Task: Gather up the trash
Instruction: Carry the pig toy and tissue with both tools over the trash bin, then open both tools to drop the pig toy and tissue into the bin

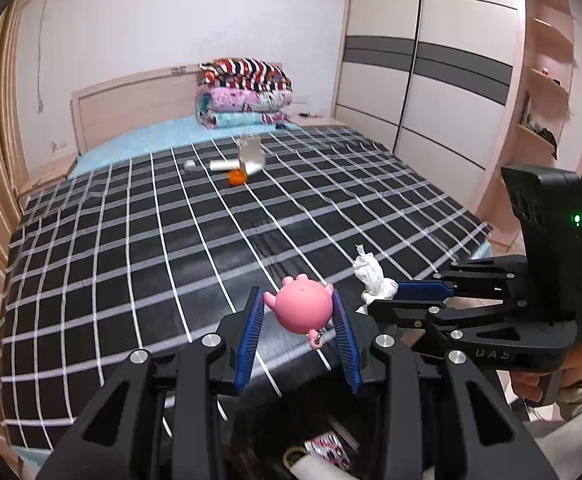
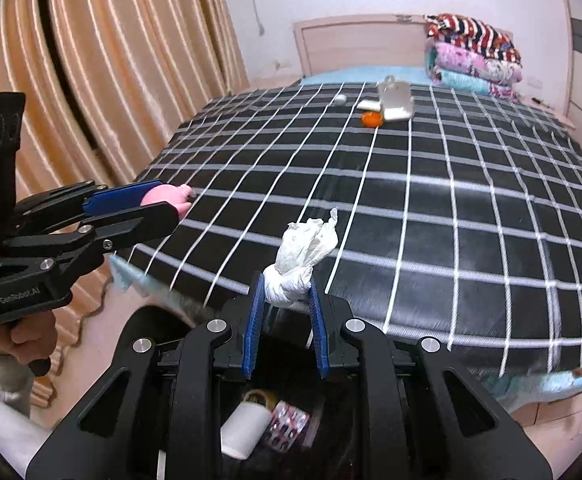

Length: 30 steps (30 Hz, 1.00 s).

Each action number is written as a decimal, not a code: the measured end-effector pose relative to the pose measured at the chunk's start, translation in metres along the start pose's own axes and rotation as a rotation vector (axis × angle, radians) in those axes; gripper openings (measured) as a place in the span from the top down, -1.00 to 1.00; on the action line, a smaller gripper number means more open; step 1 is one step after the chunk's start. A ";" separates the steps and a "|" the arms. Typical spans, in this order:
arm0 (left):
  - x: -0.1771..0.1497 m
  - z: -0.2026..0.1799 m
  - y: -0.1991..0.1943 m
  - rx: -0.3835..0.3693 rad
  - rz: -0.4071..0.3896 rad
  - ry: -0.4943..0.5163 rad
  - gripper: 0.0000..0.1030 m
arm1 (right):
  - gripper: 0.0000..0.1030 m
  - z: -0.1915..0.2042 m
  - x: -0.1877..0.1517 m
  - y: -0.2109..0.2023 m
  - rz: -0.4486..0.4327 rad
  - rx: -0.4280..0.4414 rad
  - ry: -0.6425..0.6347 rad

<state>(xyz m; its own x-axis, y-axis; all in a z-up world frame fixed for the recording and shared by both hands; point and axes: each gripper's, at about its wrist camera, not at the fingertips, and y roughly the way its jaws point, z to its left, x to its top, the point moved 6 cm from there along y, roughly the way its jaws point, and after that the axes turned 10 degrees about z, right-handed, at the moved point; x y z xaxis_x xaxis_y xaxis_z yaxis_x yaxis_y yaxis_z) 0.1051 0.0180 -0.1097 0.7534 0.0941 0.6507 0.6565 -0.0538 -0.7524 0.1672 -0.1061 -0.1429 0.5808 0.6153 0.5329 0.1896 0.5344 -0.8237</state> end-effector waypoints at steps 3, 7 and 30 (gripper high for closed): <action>-0.017 -0.003 0.010 -0.009 0.045 0.004 0.34 | 0.56 0.005 -0.015 0.006 0.028 0.018 -0.012; -0.040 -0.007 0.023 -0.029 0.103 -0.004 0.34 | 0.56 0.009 -0.034 0.018 0.082 0.034 -0.023; -0.156 -0.009 0.131 -0.048 0.466 -0.024 0.34 | 0.56 -0.002 -0.131 0.117 0.435 0.008 -0.001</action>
<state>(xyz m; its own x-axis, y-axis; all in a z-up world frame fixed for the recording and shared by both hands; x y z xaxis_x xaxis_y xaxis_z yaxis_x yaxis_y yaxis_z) 0.0736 -0.0125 -0.3088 0.9678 0.0715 0.2415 0.2495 -0.1418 -0.9579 0.1146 -0.1255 -0.3092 0.6048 0.7845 0.1371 -0.0782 0.2298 -0.9701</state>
